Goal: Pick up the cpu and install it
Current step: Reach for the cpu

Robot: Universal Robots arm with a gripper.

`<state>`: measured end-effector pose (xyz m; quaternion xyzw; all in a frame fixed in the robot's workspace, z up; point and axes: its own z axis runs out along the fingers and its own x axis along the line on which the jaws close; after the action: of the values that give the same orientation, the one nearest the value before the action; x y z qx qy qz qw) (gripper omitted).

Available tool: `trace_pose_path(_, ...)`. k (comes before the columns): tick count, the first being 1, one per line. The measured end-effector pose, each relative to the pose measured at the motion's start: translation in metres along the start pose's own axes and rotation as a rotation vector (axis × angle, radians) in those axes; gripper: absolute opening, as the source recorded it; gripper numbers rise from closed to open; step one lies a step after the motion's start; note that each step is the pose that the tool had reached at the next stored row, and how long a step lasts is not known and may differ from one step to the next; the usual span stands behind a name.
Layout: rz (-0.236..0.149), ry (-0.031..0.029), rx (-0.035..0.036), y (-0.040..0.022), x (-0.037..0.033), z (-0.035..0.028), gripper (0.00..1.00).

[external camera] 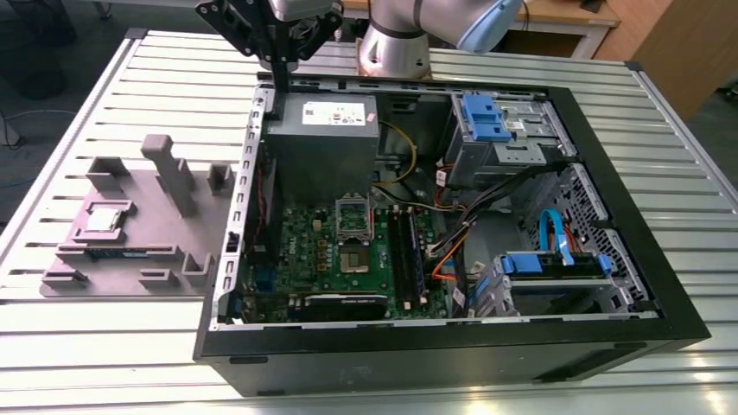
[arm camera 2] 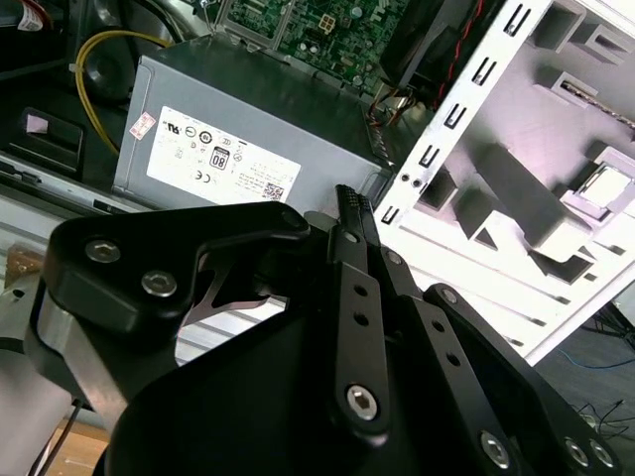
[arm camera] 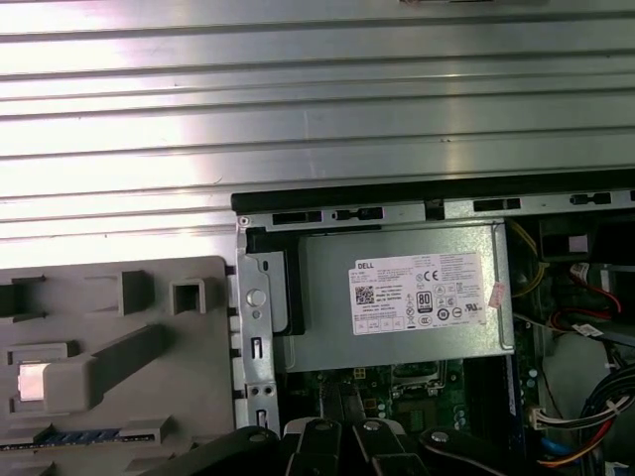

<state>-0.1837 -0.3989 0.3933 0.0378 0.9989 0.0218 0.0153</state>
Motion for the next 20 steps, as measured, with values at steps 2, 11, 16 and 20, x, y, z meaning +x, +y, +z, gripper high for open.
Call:
trace_pose_path(2,0.0,-0.0001,0.0,0.0,0.0002,0.0,0.11)
trace_pose_path(11,0.0,-0.0053,-0.0005,-0.0004,0.0046,-0.0001,0.11)
trace_pose_path(16,0.0,-0.0105,-0.0008,-0.0008,0.0104,-0.0003,0.11)
trace_pose_path(20,-0.001,-0.016,-0.0012,-0.0013,0.0167,-0.0003,0.11)
